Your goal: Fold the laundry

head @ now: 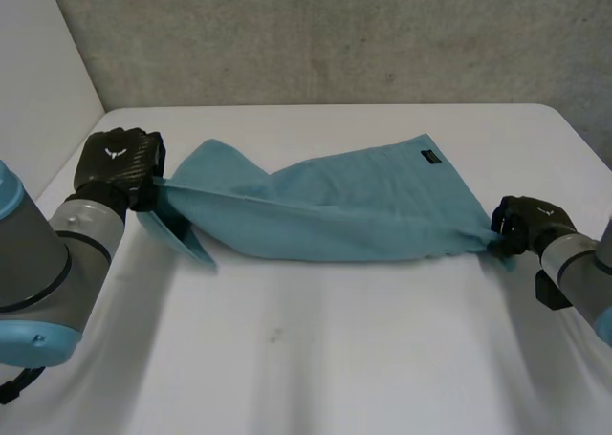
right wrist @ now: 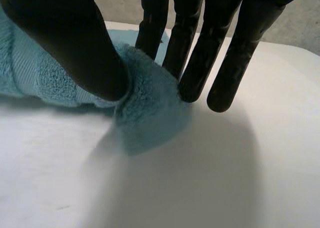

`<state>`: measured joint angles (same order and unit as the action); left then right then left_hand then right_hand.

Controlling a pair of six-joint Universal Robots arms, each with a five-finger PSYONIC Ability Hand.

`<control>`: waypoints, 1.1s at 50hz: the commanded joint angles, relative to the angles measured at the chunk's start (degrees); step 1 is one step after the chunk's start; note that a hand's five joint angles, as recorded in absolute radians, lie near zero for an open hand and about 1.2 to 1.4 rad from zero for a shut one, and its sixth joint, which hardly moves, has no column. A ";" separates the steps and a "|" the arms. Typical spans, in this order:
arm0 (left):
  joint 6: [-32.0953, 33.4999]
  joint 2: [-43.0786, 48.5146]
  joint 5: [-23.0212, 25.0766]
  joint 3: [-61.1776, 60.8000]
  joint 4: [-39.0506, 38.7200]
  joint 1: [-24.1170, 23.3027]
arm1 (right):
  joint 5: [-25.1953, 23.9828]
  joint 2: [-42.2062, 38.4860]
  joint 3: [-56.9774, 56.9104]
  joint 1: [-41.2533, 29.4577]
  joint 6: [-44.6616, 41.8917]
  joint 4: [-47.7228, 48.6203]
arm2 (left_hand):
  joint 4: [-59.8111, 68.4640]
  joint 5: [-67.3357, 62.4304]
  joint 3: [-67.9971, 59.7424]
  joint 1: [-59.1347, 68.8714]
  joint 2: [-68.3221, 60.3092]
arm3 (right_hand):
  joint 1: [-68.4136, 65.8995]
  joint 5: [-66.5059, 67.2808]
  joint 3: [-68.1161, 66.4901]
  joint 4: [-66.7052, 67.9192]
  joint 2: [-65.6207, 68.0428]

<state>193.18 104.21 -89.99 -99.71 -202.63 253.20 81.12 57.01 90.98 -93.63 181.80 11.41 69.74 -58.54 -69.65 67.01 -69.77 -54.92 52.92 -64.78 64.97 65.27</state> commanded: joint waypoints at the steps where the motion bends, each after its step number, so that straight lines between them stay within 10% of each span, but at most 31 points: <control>1: 0.09 0.30 -0.01 0.22 0.13 0.19 | 0.09 -2.61 -5.20 0.03 -0.13 -0.78 | 10.26 -11.46 -10.35 12.99 -10.23 | -25.08 17.08 -15.22 15.03 14.73; 24: 11.41 -16.75 0.43 15.86 28.15 1.77 | -6.59 31.67 -24.35 0.82 -37.89 -36.17 | 10.26 -11.46 -10.35 12.99 -10.23 | -25.08 17.08 -15.22 15.03 14.73; 42: 17.40 11.63 1.48 21.84 30.45 1.95 | -1.14 6.00 -27.87 -5.25 -45.92 -38.48 | 10.26 -11.46 -10.35 12.99 -10.23 | -25.08 17.08 -15.22 15.03 14.73; 55: 20.39 18.07 1.40 47.22 4.30 2.04 | 11.85 -6.30 -66.34 -9.64 -40.66 -15.94 | 10.26 -11.46 -10.35 12.99 -10.23 | -25.08 17.08 -15.22 15.03 14.73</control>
<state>212.38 125.42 -88.42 -62.18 -184.01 255.22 87.62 51.28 41.16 -102.40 137.01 -18.50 69.74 -58.52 -69.67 67.06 -69.79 -55.10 55.62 -67.89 68.29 67.36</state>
